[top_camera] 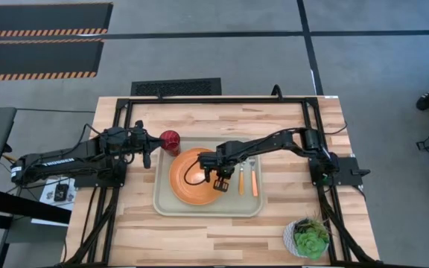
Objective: Pick and place plate/cup/fork/spoon on tray
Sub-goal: Adjust the orange plate on the gray serving tray, then return to Home Position
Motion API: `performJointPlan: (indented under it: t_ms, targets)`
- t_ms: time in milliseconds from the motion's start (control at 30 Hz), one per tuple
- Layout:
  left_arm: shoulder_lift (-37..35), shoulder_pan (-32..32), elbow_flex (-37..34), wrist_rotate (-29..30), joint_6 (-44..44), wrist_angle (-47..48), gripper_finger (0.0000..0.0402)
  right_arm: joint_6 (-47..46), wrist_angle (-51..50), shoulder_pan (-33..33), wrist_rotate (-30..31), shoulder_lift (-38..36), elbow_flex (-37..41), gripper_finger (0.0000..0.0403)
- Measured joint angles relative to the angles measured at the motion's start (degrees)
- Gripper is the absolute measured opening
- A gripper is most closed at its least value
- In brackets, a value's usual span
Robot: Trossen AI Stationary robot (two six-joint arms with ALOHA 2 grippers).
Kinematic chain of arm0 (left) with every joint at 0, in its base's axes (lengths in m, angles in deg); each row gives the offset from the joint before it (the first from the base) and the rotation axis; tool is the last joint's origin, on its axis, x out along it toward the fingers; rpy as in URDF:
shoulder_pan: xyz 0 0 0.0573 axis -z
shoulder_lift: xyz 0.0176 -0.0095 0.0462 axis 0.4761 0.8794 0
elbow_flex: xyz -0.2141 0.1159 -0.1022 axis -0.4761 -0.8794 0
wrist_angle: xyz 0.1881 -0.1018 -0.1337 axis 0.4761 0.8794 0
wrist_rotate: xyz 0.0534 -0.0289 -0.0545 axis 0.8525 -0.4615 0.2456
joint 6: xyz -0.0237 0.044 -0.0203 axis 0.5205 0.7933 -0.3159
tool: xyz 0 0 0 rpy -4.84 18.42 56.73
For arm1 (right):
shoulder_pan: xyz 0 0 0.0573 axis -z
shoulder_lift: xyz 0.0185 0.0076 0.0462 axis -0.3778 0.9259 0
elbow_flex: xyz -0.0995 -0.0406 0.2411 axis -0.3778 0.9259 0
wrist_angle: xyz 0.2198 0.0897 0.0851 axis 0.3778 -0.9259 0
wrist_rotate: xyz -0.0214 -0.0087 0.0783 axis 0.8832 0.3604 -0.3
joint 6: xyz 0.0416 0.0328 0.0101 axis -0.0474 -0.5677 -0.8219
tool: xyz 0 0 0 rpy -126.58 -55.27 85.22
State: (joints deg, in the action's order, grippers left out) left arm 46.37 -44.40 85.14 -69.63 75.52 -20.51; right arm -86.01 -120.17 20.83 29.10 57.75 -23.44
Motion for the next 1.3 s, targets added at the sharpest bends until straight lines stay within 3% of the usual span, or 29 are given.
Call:
performJointPlan:
  t_ms: [867, 1033, 1300]
  targets:
    - [0.0, 0.0, 0.0, -0.02, -0.02, 0.03, 0.0006, -2.42, -4.54, 0.22, 2.97, -0.02, -1.94, 0.0016]
    - [-0.03, 0.0, 0.0, -0.16, -0.02, 0.0, 0.0006, 1.33, -2.88, -0.31, 5.1, -1.01, -3.8, 0.001]
    - [-1.81, 0.0, 0.0, -3.09, 0.2, -0.58, 0.0006, 11.66, 8.93, 0.3, 5.84, -3.28, -3.79, 0.0003]
